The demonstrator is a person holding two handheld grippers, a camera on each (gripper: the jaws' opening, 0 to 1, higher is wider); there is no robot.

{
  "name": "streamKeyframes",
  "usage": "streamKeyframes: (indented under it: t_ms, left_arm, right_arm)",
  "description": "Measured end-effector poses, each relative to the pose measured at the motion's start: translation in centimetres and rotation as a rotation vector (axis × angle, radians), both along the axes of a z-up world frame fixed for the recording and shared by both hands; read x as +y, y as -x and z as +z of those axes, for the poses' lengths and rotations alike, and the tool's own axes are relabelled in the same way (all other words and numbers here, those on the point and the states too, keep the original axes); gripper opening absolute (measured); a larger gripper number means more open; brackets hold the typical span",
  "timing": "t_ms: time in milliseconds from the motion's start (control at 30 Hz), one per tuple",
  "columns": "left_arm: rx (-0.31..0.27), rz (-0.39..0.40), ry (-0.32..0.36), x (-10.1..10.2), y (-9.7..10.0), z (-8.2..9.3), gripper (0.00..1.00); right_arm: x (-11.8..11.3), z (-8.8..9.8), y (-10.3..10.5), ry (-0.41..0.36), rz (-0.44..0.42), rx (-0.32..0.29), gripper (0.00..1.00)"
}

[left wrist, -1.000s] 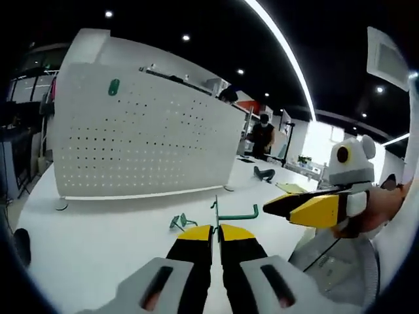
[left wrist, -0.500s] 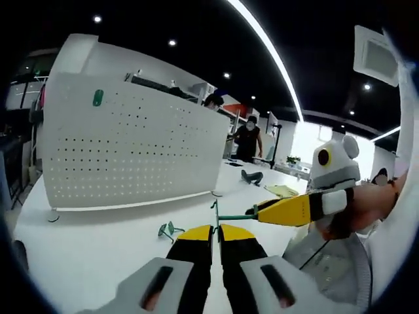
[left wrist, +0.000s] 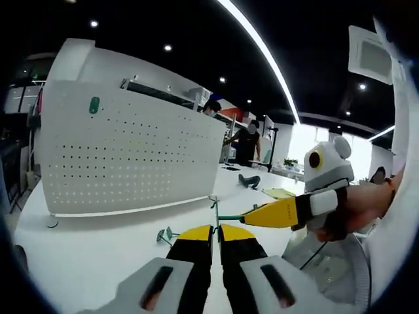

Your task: Insert the hook assembly into the mounting plate slot until the hook locks in place.

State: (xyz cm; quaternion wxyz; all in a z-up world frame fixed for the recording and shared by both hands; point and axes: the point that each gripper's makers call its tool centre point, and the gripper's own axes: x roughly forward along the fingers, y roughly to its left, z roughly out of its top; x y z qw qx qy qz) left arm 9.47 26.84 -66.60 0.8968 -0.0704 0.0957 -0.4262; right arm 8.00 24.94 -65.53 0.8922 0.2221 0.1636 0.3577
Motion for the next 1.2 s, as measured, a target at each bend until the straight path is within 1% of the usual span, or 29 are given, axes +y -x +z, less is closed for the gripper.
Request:
streamKeyframes:
  t_ms: [133,267,400,467,533,600,667,733,767,833,867,900,1067,1133,1200]
  left_arm:
    - [0.009,-0.001,0.02,-0.1,0.0,0.1,0.04]
    - [0.017,-0.005,0.041,-0.3,0.0,0.0,0.04]
    - [0.013,-0.006,0.031,-0.6,-0.1,-0.3,0.04]
    - [0.012,-0.007,0.037,-0.7,-0.2,-0.4,0.04]
    - [0.004,-0.015,0.029,-0.8,-0.2,-0.3,0.04]
    - [0.004,-0.023,0.017,-1.1,-0.2,-0.5,0.04]
    - [0.008,-0.034,0.008,-1.3,-0.2,-0.7,0.05]
    - [0.007,-0.039,0.003,-1.4,-0.2,-0.8,0.05]
    - [0.008,-0.041,0.005,-1.4,-0.2,-0.9,0.05]
    - [0.006,-0.043,0.01,-1.4,-0.3,-0.8,0.05]
    - [0.004,-0.043,0.019,-1.5,-0.4,-0.7,0.05]
    - [0.01,-0.043,0.027,-1.4,-0.5,-0.6,0.05]
    - [0.014,-0.056,0.004,-1.5,-0.8,-0.8,0.05]
    - [0.014,-0.056,-0.002,-1.6,-0.9,-0.8,0.05]
    - [0.015,-0.057,-0.004,-1.6,-1.1,-0.6,0.06]
  right_arm:
    - [0.3,-0.1,-0.2,-0.019,0.006,0.014,0.03]
    - [0.3,-0.2,-0.6,-0.071,-0.016,0.042,0.03]
    - [0.1,-0.7,-0.8,-0.113,-0.041,0.084,0.03]
    - [-0.1,-0.7,-0.9,-0.158,-0.066,0.107,0.03]
    - [-0.4,-0.9,-1.0,-0.177,-0.081,0.126,0.02]
    - [-0.5,-0.9,-1.0,-0.168,-0.087,0.131,0.02]
    - [-0.7,-1.2,-1.0,-0.119,-0.091,0.118,0.02]
    - [-0.7,-1.1,-1.0,-0.109,-0.093,0.115,0.02]
    - [-0.8,-1.1,-1.0,-0.113,-0.1,0.126,0.02]
    - [-0.8,-1.0,-1.2,-0.152,-0.114,0.159,0.02]
    - [-0.9,-1.0,-1.2,-0.157,-0.116,0.158,0.01]
    - [-0.9,-1.0,-1.3,-0.141,-0.117,0.145,0.01]
    - [-0.8,-1.0,-1.6,-0.124,-0.123,0.145,0.01]
    - [-0.8,-0.9,-1.8,-0.092,-0.122,0.127,0.01]
    - [-0.8,-0.6,-2.0,-0.076,-0.121,0.112,0.01]
